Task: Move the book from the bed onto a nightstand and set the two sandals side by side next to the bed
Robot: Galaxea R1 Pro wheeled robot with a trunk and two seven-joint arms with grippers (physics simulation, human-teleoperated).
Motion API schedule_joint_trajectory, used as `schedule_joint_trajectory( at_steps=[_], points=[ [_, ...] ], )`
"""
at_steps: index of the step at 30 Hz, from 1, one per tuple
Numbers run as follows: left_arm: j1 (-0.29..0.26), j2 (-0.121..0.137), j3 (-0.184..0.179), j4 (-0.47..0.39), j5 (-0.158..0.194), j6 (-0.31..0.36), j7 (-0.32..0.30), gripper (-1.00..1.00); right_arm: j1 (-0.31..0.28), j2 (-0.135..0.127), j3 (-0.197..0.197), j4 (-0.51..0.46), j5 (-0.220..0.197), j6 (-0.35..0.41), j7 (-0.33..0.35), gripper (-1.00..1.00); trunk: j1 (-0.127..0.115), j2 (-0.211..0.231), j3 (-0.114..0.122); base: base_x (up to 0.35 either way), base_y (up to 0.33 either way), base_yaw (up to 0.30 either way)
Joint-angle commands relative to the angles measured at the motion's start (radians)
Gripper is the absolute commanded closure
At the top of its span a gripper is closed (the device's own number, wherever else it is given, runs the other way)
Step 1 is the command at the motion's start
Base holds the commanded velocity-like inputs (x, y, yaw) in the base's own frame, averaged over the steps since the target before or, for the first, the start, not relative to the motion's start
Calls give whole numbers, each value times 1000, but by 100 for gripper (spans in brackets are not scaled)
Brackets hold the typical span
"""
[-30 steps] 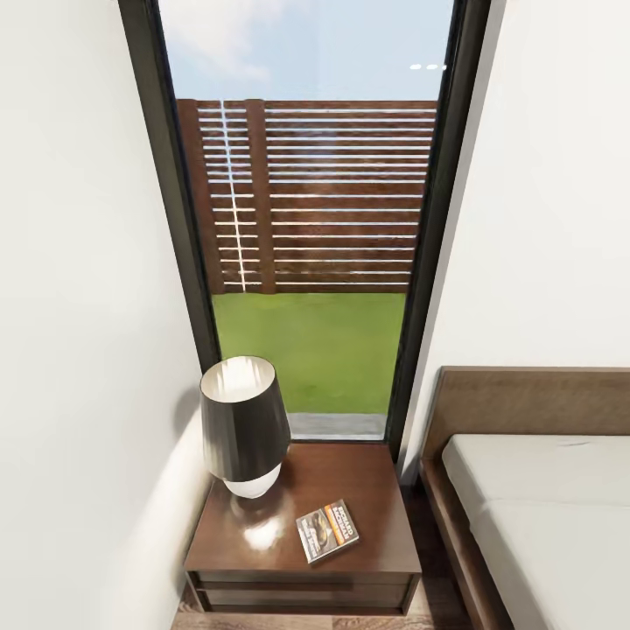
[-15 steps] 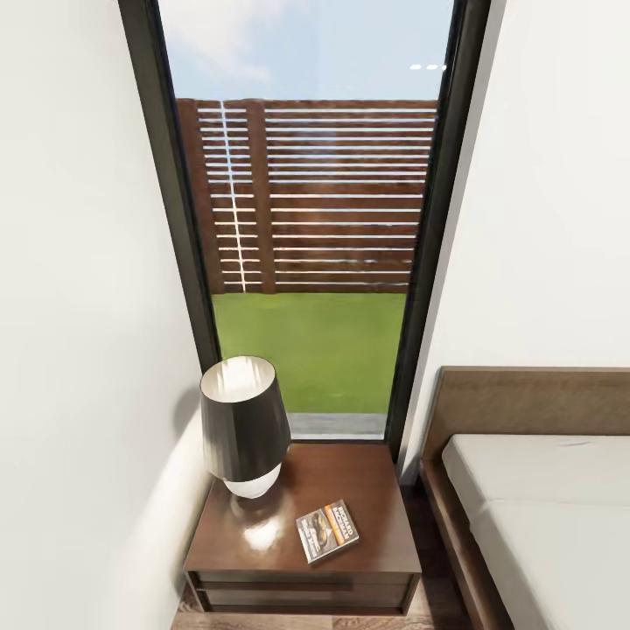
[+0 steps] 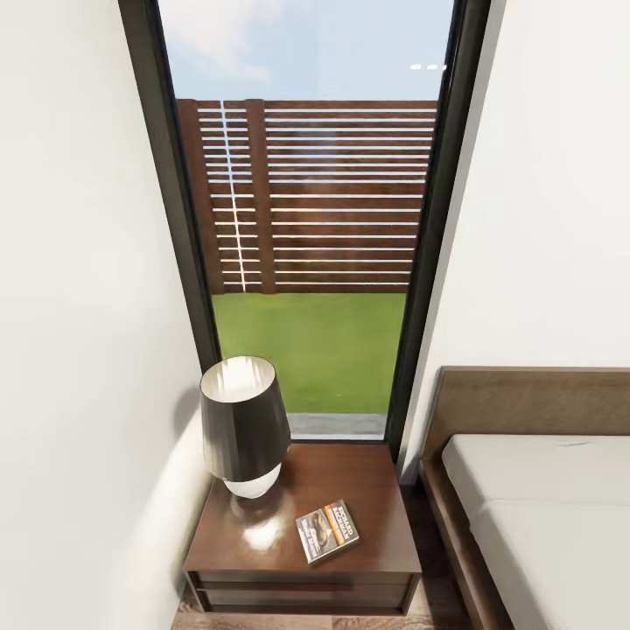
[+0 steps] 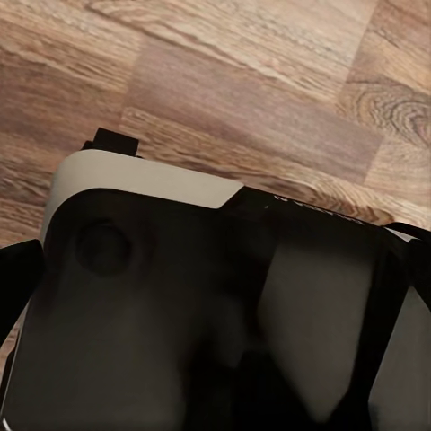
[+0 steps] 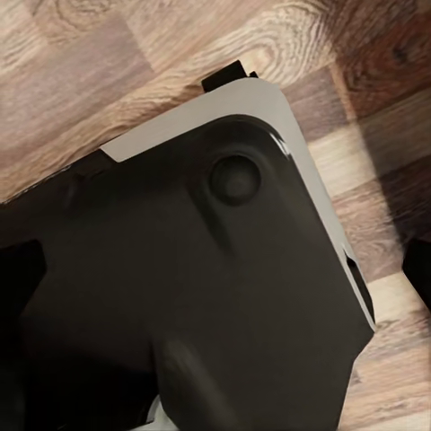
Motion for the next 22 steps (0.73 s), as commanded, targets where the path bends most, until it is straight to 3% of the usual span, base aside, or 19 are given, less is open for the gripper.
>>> schedule_joint_trajectory(
  at_steps=[1, 22],
  points=[
    [-1, 0, 8, 2, 0, -2, -5, -100, -1, 0, 0, 2, -6, 1, 5, -100, 0, -1, -1, 0, 0, 0],
    [-1, 0, 8, 2, 0, -2, -5, -100, -1, 2, 1, 2, -5, 0, 5, -100, 0, -1, -1, 0, 0, 0]
  ],
)
